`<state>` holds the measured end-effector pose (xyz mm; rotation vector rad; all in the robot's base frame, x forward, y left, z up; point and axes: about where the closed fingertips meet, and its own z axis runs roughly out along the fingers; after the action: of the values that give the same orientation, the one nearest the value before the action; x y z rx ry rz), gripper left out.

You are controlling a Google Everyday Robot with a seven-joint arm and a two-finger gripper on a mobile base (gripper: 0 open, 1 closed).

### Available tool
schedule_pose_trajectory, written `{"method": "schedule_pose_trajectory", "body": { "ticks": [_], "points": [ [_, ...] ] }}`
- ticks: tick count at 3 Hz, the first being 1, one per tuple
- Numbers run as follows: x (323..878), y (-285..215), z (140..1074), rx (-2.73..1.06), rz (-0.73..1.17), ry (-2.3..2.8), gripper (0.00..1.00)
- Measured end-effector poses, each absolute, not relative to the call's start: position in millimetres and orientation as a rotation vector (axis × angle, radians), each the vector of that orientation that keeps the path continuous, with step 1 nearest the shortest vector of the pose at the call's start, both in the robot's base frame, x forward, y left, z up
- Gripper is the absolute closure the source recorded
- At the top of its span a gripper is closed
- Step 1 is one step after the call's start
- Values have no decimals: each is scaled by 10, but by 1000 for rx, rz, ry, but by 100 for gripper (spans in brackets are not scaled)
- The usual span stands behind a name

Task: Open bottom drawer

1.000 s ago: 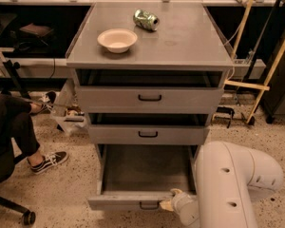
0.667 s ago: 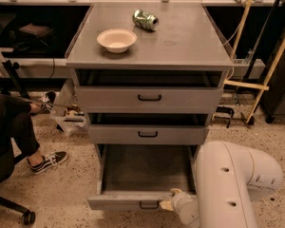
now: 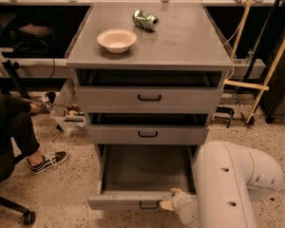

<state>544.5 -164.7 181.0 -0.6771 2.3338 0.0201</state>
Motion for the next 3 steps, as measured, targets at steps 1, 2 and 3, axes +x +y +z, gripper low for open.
{"method": "schedule_pose_trajectory", "body": {
  "ticks": [1, 2, 3],
  "points": [
    [5445, -1647, 1810, -677, 20, 2334, 27],
    [5445, -1646, 1810, -677, 20, 2334, 4],
    [5445, -1646, 1810, -677, 20, 2334, 0]
  ]
}}
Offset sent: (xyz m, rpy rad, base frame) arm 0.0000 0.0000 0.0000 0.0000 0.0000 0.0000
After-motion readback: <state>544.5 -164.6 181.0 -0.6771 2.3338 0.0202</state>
